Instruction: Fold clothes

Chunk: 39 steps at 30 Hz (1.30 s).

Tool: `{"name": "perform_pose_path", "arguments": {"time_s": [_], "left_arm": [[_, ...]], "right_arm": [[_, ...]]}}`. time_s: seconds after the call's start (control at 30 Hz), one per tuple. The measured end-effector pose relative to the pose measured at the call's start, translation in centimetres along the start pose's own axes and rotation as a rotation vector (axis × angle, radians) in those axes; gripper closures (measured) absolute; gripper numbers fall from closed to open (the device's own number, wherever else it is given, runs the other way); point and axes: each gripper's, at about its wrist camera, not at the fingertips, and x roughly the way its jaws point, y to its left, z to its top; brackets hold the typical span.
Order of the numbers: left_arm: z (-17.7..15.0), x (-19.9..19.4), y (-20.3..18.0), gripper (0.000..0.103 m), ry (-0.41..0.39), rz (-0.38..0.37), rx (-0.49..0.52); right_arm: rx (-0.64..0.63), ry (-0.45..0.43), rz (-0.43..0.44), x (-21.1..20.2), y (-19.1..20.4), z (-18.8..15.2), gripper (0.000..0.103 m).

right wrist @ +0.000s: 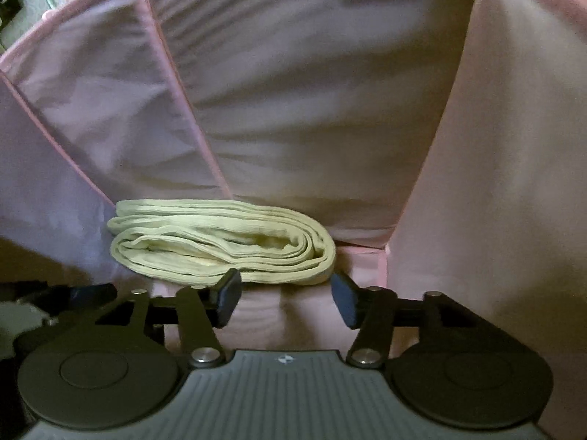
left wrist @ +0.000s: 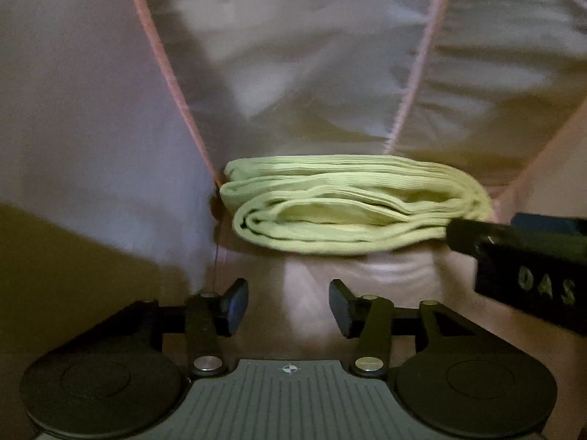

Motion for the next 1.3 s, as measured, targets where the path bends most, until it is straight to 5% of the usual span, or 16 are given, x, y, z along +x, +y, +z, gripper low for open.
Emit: {"name": "perform_pose_path", "arguments": {"time_s": [0.37, 0.57, 0.97, 1.07, 1.3], "left_arm": [[0.5, -10.0, 0.3, 0.032, -0.087, 0.023, 0.023], [1.5, -14.6, 0.6, 0.014, -0.137, 0.043, 0.047], [0.3, -26.5, -1.8, 0.012, -0.299, 0.155, 0.176], [-0.7, -29.6, -2.7, 0.004, -0.338, 0.176, 0.198], [-4.2, -36.8, -5.5, 0.0, -0.429, 0.134, 0.074]], "right_arm": [[-0.076, 0.0, 0.071, -7.5, 1.9, 2.5, 0.023], [-0.143, -0.009, 0.099, -14.1, 0.9, 3.6, 0.018], [-0.258, -0.034, 0.129, -24.7, -1.5, 4.6, 0.012], [-0.289, -0.042, 0.129, -27.4, -2.1, 4.4, 0.005], [-0.38, -0.09, 0.15, -34.3, -3.6, 3.2, 0.0]]}}
